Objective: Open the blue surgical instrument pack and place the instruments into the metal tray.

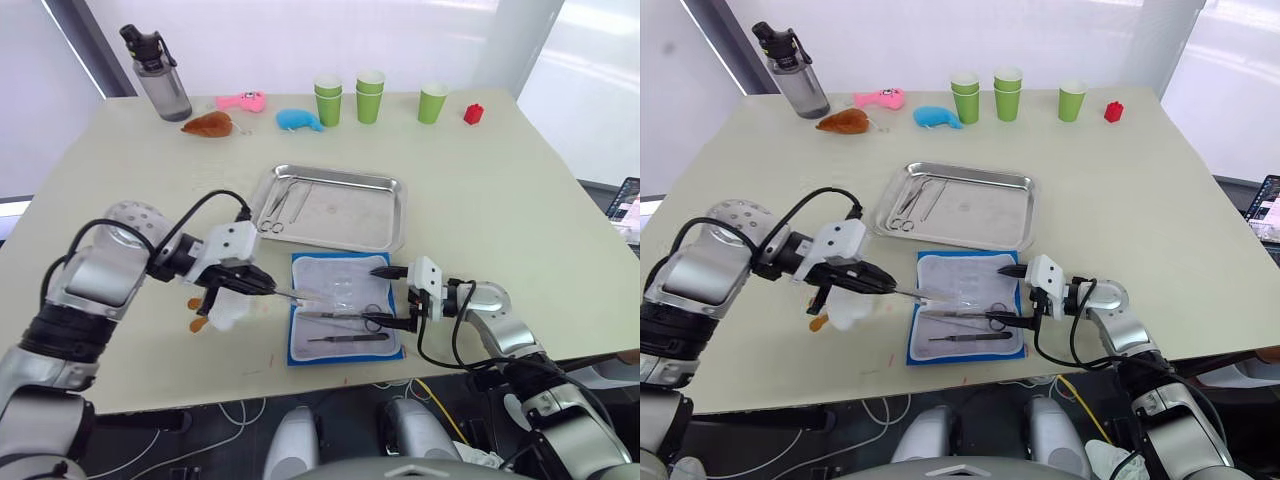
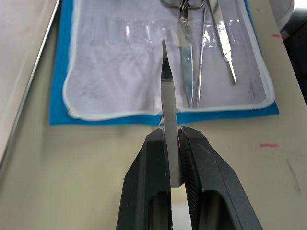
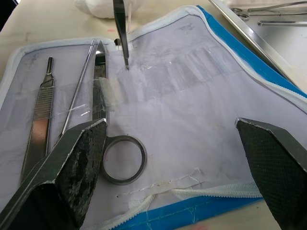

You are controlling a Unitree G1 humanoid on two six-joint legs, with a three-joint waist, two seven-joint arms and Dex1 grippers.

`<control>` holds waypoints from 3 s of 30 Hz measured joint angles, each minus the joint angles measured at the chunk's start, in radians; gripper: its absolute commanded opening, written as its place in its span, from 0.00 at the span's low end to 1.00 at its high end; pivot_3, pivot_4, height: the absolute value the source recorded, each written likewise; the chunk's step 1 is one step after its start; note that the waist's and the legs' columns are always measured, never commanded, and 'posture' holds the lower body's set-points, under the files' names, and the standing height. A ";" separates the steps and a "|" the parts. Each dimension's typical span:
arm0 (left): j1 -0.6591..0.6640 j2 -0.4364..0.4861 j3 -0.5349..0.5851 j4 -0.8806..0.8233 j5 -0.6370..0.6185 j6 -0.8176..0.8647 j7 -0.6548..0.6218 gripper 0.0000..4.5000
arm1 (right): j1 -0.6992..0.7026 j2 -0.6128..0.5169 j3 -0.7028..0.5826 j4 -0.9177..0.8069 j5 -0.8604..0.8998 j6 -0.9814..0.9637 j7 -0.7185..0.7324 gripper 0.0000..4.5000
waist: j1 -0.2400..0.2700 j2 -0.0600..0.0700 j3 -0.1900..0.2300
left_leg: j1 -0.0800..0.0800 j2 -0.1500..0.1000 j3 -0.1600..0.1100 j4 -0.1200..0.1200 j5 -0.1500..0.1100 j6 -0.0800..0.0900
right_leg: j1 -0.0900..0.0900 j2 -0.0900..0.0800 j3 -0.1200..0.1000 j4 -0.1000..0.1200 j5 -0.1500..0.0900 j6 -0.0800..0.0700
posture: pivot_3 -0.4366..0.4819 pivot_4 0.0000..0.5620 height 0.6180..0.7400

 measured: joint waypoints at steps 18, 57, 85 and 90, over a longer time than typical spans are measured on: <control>-0.125 -0.121 0.100 0.054 -0.109 0.222 0.192 0.02 | -0.001 0.001 0.001 0.001 0.000 0.000 -0.001 1.00 | -0.001 -0.002 -0.001 | 0.000 0.000 0.000 0.001 0.000 0.000 | 0.000 0.001 0.000 0.001 0.000 0.001 | 0.48 0.27 0.95; -0.137 -0.780 0.199 0.187 0.101 0.520 1.344 0.02 | -0.002 -0.001 0.003 0.001 0.000 -0.001 -0.008 1.00 | -0.001 -0.007 -0.005 | 0.000 -0.001 -0.003 0.002 0.000 0.000 | 0.002 0.001 -0.001 0.002 0.005 0.004 | 0.48 0.27 0.95; -0.137 -0.796 0.274 0.181 0.076 0.575 1.396 0.99 | -0.001 0.000 0.003 0.001 0.000 -0.001 -0.009 1.00 | -0.001 -0.007 -0.005 | 0.000 -0.001 -0.004 0.002 0.000 0.000 | 0.002 0.001 -0.002 0.001 0.005 0.004 | 0.48 0.27 0.95; -0.137 -0.796 0.276 0.154 0.067 0.575 1.380 0.99 | -0.001 0.000 0.003 0.001 0.000 -0.001 -0.009 1.00 | -0.001 -0.007 -0.005 | 0.000 -0.001 -0.004 0.002 0.000 -0.001 | 0.002 0.001 -0.002 0.001 0.005 0.004 | 0.48 0.27 0.95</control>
